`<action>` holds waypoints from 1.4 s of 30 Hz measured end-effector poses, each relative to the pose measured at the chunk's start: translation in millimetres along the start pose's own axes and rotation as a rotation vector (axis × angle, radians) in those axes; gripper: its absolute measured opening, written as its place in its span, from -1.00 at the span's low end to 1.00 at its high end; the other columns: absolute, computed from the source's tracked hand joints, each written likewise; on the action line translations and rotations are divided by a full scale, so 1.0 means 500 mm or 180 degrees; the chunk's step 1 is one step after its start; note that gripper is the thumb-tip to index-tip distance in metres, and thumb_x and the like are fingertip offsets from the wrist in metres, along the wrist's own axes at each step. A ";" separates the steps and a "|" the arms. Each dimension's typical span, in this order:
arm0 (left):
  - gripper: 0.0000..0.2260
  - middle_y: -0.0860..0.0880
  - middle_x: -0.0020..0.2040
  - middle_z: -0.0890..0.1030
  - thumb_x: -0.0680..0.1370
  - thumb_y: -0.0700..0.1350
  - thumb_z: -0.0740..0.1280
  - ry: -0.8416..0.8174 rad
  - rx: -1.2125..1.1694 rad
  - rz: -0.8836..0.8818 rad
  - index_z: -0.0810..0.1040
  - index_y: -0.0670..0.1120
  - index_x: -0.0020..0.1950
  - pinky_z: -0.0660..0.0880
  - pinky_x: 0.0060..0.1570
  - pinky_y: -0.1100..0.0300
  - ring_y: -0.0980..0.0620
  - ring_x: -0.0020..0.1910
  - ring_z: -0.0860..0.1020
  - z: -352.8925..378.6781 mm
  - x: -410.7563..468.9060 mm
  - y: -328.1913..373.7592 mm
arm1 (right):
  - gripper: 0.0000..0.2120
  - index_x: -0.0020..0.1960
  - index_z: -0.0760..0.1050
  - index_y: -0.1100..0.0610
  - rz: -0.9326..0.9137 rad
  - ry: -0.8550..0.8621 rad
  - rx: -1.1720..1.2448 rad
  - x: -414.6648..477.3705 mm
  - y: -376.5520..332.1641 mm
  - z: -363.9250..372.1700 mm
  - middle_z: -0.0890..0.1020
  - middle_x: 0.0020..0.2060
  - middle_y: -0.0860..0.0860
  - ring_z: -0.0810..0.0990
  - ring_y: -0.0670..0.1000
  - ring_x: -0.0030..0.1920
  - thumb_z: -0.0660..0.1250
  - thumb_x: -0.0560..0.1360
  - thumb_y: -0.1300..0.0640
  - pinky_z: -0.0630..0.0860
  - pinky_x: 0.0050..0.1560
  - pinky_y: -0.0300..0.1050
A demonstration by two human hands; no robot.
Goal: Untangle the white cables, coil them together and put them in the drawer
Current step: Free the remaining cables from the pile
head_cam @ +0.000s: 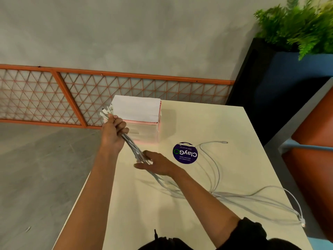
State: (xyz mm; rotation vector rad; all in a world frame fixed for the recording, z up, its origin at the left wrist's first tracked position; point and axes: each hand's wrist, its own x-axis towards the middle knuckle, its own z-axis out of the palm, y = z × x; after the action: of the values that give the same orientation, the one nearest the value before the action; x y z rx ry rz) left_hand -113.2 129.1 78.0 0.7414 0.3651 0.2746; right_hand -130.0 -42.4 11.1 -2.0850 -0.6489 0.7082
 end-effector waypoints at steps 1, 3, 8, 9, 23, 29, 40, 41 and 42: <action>-0.64 0.13 -0.58 0.21 0.69 0.01 0.00 0.0004 -0.0067 0.0002 0.29 -0.03 -0.28 0.05 -0.61 0.38 0.19 -0.63 0.15 -0.004 0.004 0.004 | -0.64 0.12 0.48 0.09 -0.0007 -0.0060 -0.0052 0.002 0.012 0.008 0.64 0.06 0.00 0.57 -0.13 0.00 0.30 0.51 -0.16 0.42 0.04 -0.22; -0.64 0.13 -0.58 0.21 0.69 0.01 0.00 0.0069 -0.0186 0.0015 0.28 -0.04 -0.28 0.08 -0.61 0.38 0.18 -0.63 0.16 -0.018 0.011 0.013 | -0.70 -0.04 0.48 0.09 0.0102 -0.0202 0.0077 -0.006 0.037 0.019 0.68 -0.14 0.02 0.56 -0.25 -0.24 0.20 0.57 -0.14 0.42 -0.11 -0.34; -0.64 0.12 -0.59 0.26 0.68 0.03 0.00 0.0315 -0.0581 -0.0077 0.26 -0.04 -0.29 0.20 -0.59 0.39 0.19 -0.64 0.21 -0.065 0.035 0.014 | -0.65 -0.19 0.34 0.03 0.0251 -0.0094 0.0424 -0.026 0.060 0.032 0.42 -0.32 -0.11 0.38 -0.11 -0.35 0.06 0.61 -0.18 0.38 -0.26 -0.24; -0.64 0.11 -0.58 0.30 0.68 0.04 -0.01 0.0369 -0.0637 -0.0089 0.26 -0.04 -0.28 0.28 -0.56 0.38 0.19 -0.62 0.26 -0.073 0.039 0.012 | -0.64 -0.19 0.33 0.06 0.0225 -0.0032 0.0394 -0.027 0.058 0.032 0.39 -0.33 -0.10 0.34 -0.12 -0.36 0.05 0.61 -0.18 0.33 -0.29 -0.26; -0.62 0.07 -0.34 0.57 0.54 0.28 0.18 0.0096 0.0085 -0.0506 0.46 -0.03 -0.10 0.50 -0.01 0.09 0.12 -0.28 0.63 -0.077 -0.029 -0.106 | -0.60 -0.26 0.26 0.06 0.0197 0.0205 0.0226 -0.016 0.050 0.035 0.37 -0.38 -0.05 0.30 -0.05 -0.35 0.01 0.61 -0.19 0.27 -0.26 -0.18; -0.57 0.08 -0.52 0.22 0.57 0.27 0.10 0.0508 0.0013 -0.0499 0.26 -0.05 -0.29 0.22 -0.58 0.33 0.15 -0.60 0.20 -0.056 -0.027 -0.127 | -0.60 -0.21 0.32 0.08 0.0333 0.0185 0.0226 -0.020 0.050 0.040 0.43 -0.32 -0.03 0.36 -0.04 -0.32 0.04 0.61 -0.20 0.31 -0.23 -0.16; -0.62 0.11 -0.60 0.21 0.67 0.12 0.01 0.0833 0.0391 -0.0274 0.21 -0.03 -0.29 0.09 -0.68 0.36 0.16 -0.67 0.14 -0.047 -0.025 -0.130 | -0.74 0.21 0.53 0.04 0.1739 0.2762 -0.0981 -0.063 0.218 -0.046 0.24 0.43 0.17 0.18 0.27 0.41 0.21 0.56 0.17 0.15 0.39 0.14; -0.62 0.11 -0.60 0.21 0.67 0.12 0.01 0.0832 0.0397 -0.0268 0.21 -0.03 -0.29 0.10 -0.68 0.35 0.16 -0.66 0.14 -0.047 -0.025 -0.130 | -0.70 0.22 0.52 0.01 0.2085 0.2771 -0.0811 -0.079 0.240 -0.062 0.12 0.49 0.17 0.05 0.28 0.47 0.22 0.56 0.24 0.04 0.44 0.17; -0.62 0.10 -0.60 0.21 0.67 0.12 0.01 0.0823 0.0399 -0.0261 0.21 -0.03 -0.29 0.10 -0.67 0.36 0.16 -0.66 0.14 -0.046 -0.026 -0.130 | -0.69 0.23 0.52 -0.02 0.2369 0.2653 -0.0571 -0.094 0.263 -0.075 0.05 0.51 0.16 -0.02 0.27 0.49 0.21 0.57 0.24 -0.03 0.46 0.17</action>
State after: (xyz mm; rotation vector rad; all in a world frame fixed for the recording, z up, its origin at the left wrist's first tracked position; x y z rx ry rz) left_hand -126.9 92.3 20.0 0.8140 0.6612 0.2724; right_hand -112.1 -162.9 -66.3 -2.5111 0.5706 0.0894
